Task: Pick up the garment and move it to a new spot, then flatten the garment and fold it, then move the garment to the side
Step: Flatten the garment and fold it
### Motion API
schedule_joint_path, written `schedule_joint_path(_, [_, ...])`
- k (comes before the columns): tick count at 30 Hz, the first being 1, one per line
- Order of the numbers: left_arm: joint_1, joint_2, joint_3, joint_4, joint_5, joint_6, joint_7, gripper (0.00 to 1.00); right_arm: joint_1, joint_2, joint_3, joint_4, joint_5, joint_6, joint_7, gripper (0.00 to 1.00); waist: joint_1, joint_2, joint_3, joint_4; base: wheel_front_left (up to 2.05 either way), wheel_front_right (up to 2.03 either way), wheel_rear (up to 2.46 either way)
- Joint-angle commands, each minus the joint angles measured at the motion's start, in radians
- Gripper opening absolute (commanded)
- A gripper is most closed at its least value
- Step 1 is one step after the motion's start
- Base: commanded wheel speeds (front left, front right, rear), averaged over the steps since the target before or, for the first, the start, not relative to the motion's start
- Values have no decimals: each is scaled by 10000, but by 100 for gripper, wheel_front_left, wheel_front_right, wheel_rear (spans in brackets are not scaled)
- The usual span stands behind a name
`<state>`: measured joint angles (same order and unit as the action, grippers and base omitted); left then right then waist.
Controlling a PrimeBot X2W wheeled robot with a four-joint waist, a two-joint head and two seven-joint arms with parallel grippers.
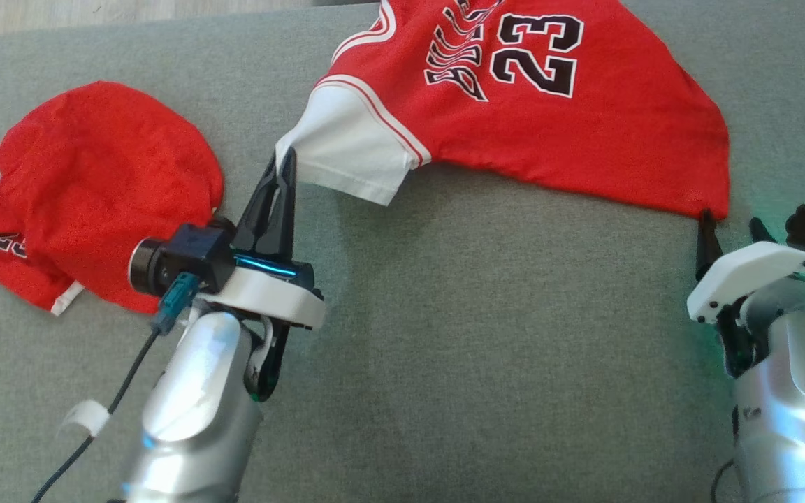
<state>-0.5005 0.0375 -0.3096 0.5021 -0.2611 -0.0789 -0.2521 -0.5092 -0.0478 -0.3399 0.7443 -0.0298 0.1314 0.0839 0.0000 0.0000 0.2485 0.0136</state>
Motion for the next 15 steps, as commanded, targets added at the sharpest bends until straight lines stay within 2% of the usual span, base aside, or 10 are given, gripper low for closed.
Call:
schedule_joint_path(1, [-144,132,200,-378,44,33,-95,0,-434,-24,141,-124,-67,-7,-76,100,0,0,13,34,0,0,0])
schedule_joint_path(7, [-86,130,-79,-586,-98,71,-96,0,-1226,-24,-386,1499,-619,-7,-308,100,0,0,95,200,0,0,0])
schedule_joint_path(9, [-73,129,-157,-584,-118,107,-96,0,-1405,-24,-388,1951,-788,-7,-335,18,0,0,94,241,0,0,0])
schedule_joint_path(10, [-69,129,-188,-563,-120,123,-96,0,-1482,-24,-350,2137,-874,-7,-363,0,0,0,84,258,0,0,0])
schedule_joint_path(15, [-55,129,-101,-362,-117,177,-96,0,-1871,-24,-151,2592,-974,-7,-782,0,0,0,-179,219,0,0,0])
